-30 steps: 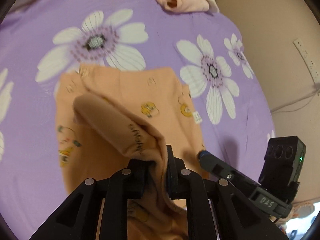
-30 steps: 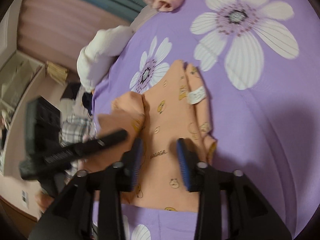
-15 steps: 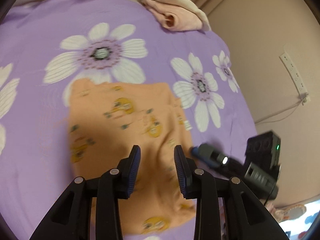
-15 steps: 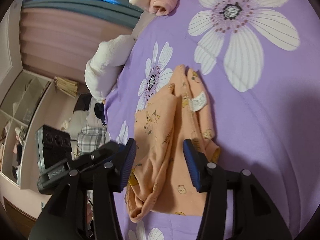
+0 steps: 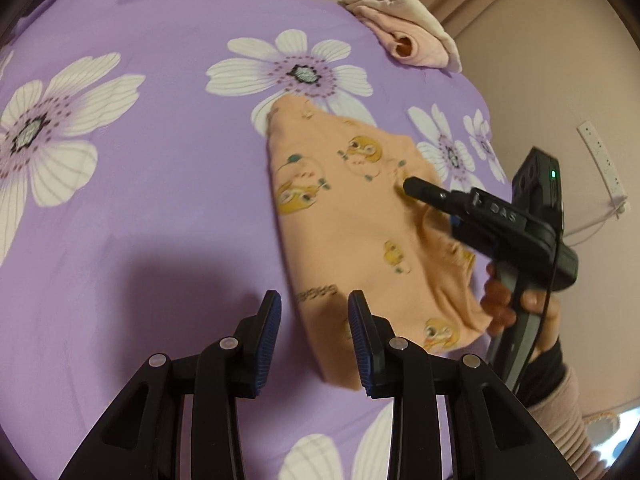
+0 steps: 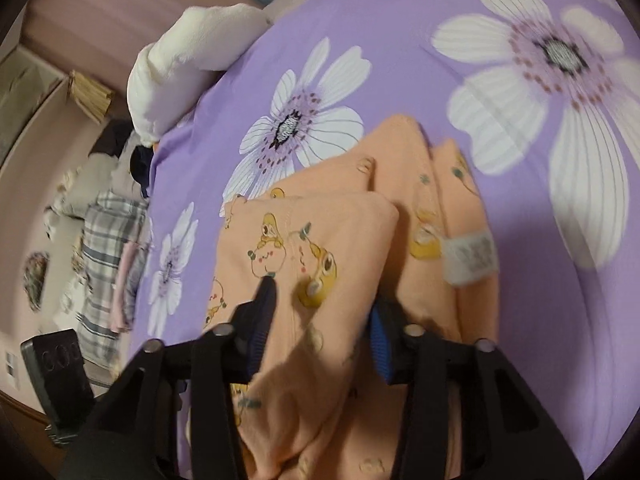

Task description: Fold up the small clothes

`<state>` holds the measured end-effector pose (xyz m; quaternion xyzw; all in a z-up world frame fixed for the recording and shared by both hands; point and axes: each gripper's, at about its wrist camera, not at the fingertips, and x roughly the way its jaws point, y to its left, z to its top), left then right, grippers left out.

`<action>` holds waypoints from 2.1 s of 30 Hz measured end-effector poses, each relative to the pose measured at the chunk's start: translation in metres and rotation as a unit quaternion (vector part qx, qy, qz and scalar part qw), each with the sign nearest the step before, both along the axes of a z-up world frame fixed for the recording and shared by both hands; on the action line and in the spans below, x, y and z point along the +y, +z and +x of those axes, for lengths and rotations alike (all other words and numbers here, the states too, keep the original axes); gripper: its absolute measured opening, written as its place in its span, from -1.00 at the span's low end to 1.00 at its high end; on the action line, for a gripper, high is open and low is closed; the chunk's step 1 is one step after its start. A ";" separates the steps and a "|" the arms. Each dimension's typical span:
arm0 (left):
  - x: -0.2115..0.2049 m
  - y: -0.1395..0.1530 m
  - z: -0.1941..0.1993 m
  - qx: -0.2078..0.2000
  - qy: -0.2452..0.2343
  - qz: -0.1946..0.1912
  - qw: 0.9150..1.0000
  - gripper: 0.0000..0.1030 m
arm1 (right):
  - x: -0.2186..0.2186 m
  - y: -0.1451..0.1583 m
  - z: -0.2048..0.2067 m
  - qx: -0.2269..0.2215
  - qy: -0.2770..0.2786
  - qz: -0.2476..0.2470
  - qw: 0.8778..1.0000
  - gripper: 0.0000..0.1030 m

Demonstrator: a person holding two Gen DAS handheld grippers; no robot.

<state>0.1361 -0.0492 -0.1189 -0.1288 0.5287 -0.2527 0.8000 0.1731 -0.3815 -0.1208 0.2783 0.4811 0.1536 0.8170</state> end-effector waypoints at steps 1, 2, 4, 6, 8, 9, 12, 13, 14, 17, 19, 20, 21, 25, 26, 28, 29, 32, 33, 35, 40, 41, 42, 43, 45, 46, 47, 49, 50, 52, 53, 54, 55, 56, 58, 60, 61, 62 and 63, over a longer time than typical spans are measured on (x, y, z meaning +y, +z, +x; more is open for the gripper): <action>0.001 -0.001 0.000 0.001 0.001 0.000 1.000 -0.39 | 0.002 -0.001 0.003 0.001 0.003 -0.012 1.000 -0.44; 0.001 -0.002 0.000 0.002 0.001 -0.002 1.000 -0.39 | 0.005 -0.002 0.005 0.004 0.006 -0.026 1.000 -0.64; 0.002 -0.002 0.001 0.002 0.002 -0.004 1.000 -0.39 | 0.009 -0.002 0.009 -0.001 0.015 -0.045 0.999 -0.80; 0.002 -0.001 0.002 0.000 0.000 -0.005 1.000 -0.39 | 0.008 0.004 0.010 -0.012 0.018 -0.054 0.998 -0.84; 0.002 0.000 0.000 -0.002 0.000 -0.005 1.000 -0.39 | 0.002 0.018 0.009 -0.033 0.014 -0.053 0.998 -0.85; 0.001 0.000 0.001 -0.004 -0.002 -0.004 1.000 -0.39 | -0.001 0.024 0.009 -0.042 0.011 -0.058 0.997 -0.85; -0.004 0.003 0.002 -0.009 -0.009 -0.001 1.000 -0.39 | -0.018 0.042 0.009 -0.063 -0.005 -0.077 0.995 -0.85; -0.008 0.004 0.003 -0.012 -0.012 0.000 1.000 -0.39 | -0.023 0.043 0.010 -0.064 -0.009 -0.077 0.995 -0.84; -0.011 0.005 0.004 -0.014 -0.014 0.002 1.000 -0.39 | -0.028 0.042 0.011 -0.060 -0.007 -0.075 0.995 -0.84; -0.025 0.009 0.007 -0.024 -0.023 0.009 0.999 -0.39 | -0.034 0.024 0.015 -0.023 -0.002 -0.098 0.995 -0.75; -0.036 0.011 0.010 -0.029 -0.033 0.010 0.999 -0.39 | -0.037 0.012 0.017 -0.004 -0.006 -0.114 0.993 -0.72; -0.041 0.013 0.010 -0.032 -0.038 0.013 0.999 -0.39 | -0.039 0.010 0.017 0.000 -0.014 -0.118 0.993 -0.60; -0.048 0.015 0.010 -0.038 -0.046 0.019 0.998 -0.39 | -0.043 0.011 0.015 -0.006 -0.022 -0.123 0.992 -0.58; -0.065 0.018 0.009 -0.061 -0.062 0.038 0.995 -0.39 | -0.045 0.035 -0.002 -0.057 -0.031 -0.174 0.983 -0.58; -0.069 0.019 0.009 -0.069 -0.065 0.040 0.995 -0.39 | -0.041 0.043 -0.009 -0.073 -0.022 -0.178 0.981 -0.58; -0.074 0.018 0.009 -0.078 -0.072 0.042 0.993 -0.39 | -0.034 0.056 -0.024 -0.102 0.012 -0.165 0.981 -0.58; -0.076 0.018 0.008 -0.081 -0.075 0.044 0.993 -0.39 | -0.029 0.060 -0.032 -0.112 0.032 -0.155 0.981 -0.63; -0.084 0.012 0.003 -0.090 -0.092 0.058 0.990 -0.39 | -0.009 0.059 -0.053 -0.118 0.092 -0.144 0.978 -0.73; -0.086 0.010 0.000 -0.094 -0.097 0.065 0.989 -0.39 | -0.002 0.055 -0.059 -0.114 0.108 -0.154 0.975 -0.77; -0.088 0.004 -0.004 -0.098 -0.106 0.079 0.986 -0.39 | 0.006 0.042 -0.066 -0.101 0.121 -0.186 0.970 -0.79; -0.082 -0.008 -0.007 -0.086 -0.113 0.076 0.987 -0.39 | -0.017 0.011 -0.074 -0.051 0.090 -0.202 0.974 -1.00; -0.082 -0.009 -0.007 -0.085 -0.113 0.075 0.987 -0.39 | -0.018 0.009 -0.075 -0.051 0.090 -0.205 0.973 -1.00; -0.081 -0.009 -0.008 -0.085 -0.112 0.073 0.987 -0.39 | -0.017 0.007 -0.078 -0.055 0.091 -0.208 0.972 -1.00; -0.080 -0.008 -0.009 -0.085 -0.110 0.071 0.988 -0.39 | -0.017 0.007 -0.079 -0.056 0.088 -0.207 0.973 -1.00; -0.075 -0.004 -0.014 -0.085 -0.107 0.070 0.988 -0.39 | -0.022 0.010 -0.081 -0.054 0.076 -0.192 0.977 -1.00; -0.073 -0.002 -0.017 -0.088 -0.107 0.069 0.988 -0.39 | -0.024 0.010 -0.085 -0.054 0.071 -0.188 0.978 -1.00; -0.071 0.001 -0.022 -0.091 -0.109 0.067 0.988 -0.39 | -0.025 0.015 -0.089 -0.062 0.067 -0.186 0.978 -1.00; -0.067 0.001 -0.031 -0.090 -0.113 0.054 0.988 -0.39 | -0.020 0.026 -0.096 -0.080 0.068 -0.180 0.978 -0.81; -0.067 0.000 -0.035 -0.089 -0.119 0.051 0.988 -0.39 | -0.018 0.031 -0.100 -0.088 0.072 -0.174 0.978 -0.81; -0.068 -0.007 -0.040 -0.086 -0.123 0.057 0.987 -0.39 | -0.014 0.037 -0.106 -0.100 0.085 -0.159 0.978 -0.81; -0.069 -0.012 -0.041 -0.081 -0.125 0.058 0.987 -0.39 | -0.010 0.038 -0.109 -0.102 0.090 -0.157 0.978 -0.81; -0.069 -0.016 -0.041 -0.076 -0.125 0.058 0.988 -0.39 | -0.005 0.037 -0.111 -0.102 0.097 -0.160 0.977 -0.81; -0.069 -0.020 -0.042 -0.071 -0.122 0.056 0.988 -0.39 | -0.003 0.034 -0.112 -0.099 0.101 -0.165 0.976 -0.81; -0.068 -0.022 -0.041 -0.067 -0.121 0.051 0.989 -0.39 | -0.002 0.028 -0.112 -0.091 0.101 -0.172 0.976 -0.81; -0.067 -0.024 -0.041 -0.064 -0.120 0.045 0.990 -0.39 | -0.003 0.012 -0.109 -0.062 0.095 -0.194 0.974 -0.84; -0.066 -0.023 -0.041 -0.061 -0.119 0.043 0.990 -0.39 | -0.008 -0.002 -0.108 -0.045 0.089 -0.198 0.975 -0.85; -0.064 -0.022 -0.042 -0.057 -0.119 0.039 0.990 -0.39 | -0.011 -0.003 -0.109 -0.047 0.085 -0.189 0.977 -0.85; -0.062 -0.021 -0.042 -0.054 -0.118 0.034 0.991 -0.39 | -0.013 -0.002 -0.110 -0.046 0.082 -0.181 0.979 -0.84; -0.059 -0.019 -0.043 -0.052 -0.117 0.028 0.991 -0.39 | -0.015 0.001 -0.111 -0.047 0.084 -0.176 0.980 -0.81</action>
